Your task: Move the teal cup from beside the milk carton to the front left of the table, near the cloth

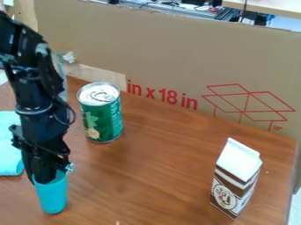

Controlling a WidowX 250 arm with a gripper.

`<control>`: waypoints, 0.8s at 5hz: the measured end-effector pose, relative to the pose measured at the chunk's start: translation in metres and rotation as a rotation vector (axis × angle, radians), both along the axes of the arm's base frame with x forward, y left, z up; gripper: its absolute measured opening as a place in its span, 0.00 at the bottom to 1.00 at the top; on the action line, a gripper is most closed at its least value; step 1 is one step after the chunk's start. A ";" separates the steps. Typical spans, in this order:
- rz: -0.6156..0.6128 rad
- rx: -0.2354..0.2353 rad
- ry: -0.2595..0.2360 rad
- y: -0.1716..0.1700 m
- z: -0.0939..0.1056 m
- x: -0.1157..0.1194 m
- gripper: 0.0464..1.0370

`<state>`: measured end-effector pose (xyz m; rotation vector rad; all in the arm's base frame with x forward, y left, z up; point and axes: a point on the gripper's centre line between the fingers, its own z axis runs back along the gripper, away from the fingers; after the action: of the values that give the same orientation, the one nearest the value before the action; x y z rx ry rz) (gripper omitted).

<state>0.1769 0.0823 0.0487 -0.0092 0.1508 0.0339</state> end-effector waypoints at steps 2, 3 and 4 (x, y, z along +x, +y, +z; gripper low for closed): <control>0.039 -0.020 -0.014 -0.002 0.016 -0.007 0.61; -0.017 -0.010 -0.080 -0.017 0.044 0.001 0.90; -0.150 0.000 -0.117 -0.049 0.067 0.017 0.97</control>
<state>0.1934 0.0332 0.1158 -0.0004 0.0345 -0.1161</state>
